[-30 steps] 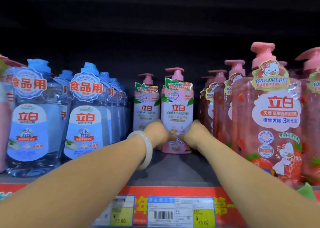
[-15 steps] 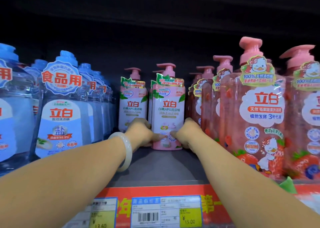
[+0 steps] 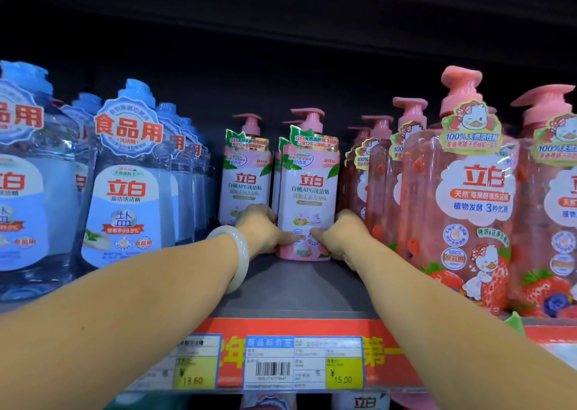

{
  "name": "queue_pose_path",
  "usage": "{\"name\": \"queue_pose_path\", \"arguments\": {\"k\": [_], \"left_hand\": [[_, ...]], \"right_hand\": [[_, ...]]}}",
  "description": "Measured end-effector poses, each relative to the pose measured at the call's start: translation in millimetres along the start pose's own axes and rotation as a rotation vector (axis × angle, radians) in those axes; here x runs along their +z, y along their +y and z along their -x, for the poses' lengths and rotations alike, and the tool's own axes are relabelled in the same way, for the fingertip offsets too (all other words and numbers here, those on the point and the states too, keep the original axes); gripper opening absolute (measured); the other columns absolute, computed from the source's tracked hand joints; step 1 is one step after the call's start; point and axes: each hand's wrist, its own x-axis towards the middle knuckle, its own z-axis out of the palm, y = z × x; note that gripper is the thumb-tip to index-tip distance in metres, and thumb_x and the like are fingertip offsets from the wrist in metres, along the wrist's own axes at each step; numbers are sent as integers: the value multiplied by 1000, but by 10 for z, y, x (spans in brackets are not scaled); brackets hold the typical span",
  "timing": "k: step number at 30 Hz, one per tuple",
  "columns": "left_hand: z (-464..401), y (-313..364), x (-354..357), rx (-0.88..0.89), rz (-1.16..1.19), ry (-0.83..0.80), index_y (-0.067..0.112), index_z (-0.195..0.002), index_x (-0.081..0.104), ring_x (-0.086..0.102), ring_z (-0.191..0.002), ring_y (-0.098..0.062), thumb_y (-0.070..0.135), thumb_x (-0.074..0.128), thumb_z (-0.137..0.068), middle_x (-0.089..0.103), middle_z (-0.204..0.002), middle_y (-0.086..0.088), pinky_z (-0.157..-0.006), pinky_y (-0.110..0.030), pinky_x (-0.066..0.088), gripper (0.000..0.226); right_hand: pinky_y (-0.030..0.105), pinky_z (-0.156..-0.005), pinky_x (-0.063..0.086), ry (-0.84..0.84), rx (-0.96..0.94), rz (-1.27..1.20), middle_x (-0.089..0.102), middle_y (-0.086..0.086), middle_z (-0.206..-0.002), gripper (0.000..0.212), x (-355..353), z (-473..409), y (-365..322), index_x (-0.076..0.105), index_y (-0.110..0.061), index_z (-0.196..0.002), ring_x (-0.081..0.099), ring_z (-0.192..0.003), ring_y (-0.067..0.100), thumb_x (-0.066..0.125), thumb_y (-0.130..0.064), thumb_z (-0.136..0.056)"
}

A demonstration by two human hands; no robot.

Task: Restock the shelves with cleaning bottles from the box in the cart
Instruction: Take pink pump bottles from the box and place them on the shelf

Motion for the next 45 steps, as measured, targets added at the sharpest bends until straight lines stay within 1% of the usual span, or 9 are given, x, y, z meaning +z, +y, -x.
{"name": "queue_pose_path", "arguments": {"k": [12,20,23,26,32,35,38,42,45], "left_hand": [[73,79,-30,-14,-146,-30,13,-77,49,64,-100,-34,19,82,-71,65,-106,-17,-82,-48,56,34],[328,231,-190,-81,-241,-200,10,-98,52,55,-86,-24,26,81,-71,56,-83,-3,-73,-30,49,43],[587,358,-321,68,-397,-109,11,-92,54,54,-90,-23,27,76,-77,55,-82,0,-65,-24,45,32],[963,498,-498,275,-447,62,5,-113,57,58,-107,-27,26,71,-82,62,-110,-9,-85,-30,46,40],[2367,-29,-1459,460,-291,176,8,-110,58,64,-99,-17,33,65,-70,63,-108,-6,-91,-32,52,48],[3081,-732,-2163,237,-396,130,15,-93,60,65,-80,-13,40,67,-64,68,-92,-7,-79,-26,54,39],[3701,-1641,-2891,-241,-542,88,11,-91,63,56,-60,-2,25,77,-74,66,-86,-10,-64,-21,45,26],[4693,-2831,-3711,-856,-678,-36,5,-77,58,57,-61,-6,20,67,-86,52,-69,-9,-56,-16,36,19],[5349,-3591,-3978,-1106,-708,-80,8,-64,49,49,-67,-23,31,65,-87,44,-65,-8,-54,-25,29,37]], "right_hand": [[42,-97,49,-32,33,-46,57,17,-127,52,-1,-16,0,47,-3,-125,57,-115,34,71,-19,-82],[31,-75,48,-193,133,-246,66,14,-113,35,-31,18,-19,60,1,-114,60,-90,25,72,-5,-81],[31,-85,52,-134,18,15,61,9,-121,56,-83,199,-227,55,-2,-122,60,-106,25,77,-24,-76],[36,-100,44,-19,-187,204,52,15,-133,71,-122,619,-507,46,-4,-131,53,-121,30,75,-33,-74],[31,-97,39,-27,-736,65,53,7,-123,62,63,2165,-831,46,-8,-130,50,-116,22,68,-35,-79],[33,-95,45,-416,-765,-90,51,-4,-113,64,671,3021,-618,47,-18,-127,54,-109,14,69,-43,-72],[30,-96,41,-858,-721,-67,52,2,-122,60,1565,3859,-376,47,-16,-127,50,-115,16,74,-31,-77],[28,-97,35,-1297,-567,171,44,11,-135,63,2942,4889,-119,37,-9,-136,43,-126,24,65,-33,-85],[33,-88,45,-1488,-357,145,56,8,-118,53,3900,5690,115,47,-7,-123,53,-111,22,68,-33,-82]]}}
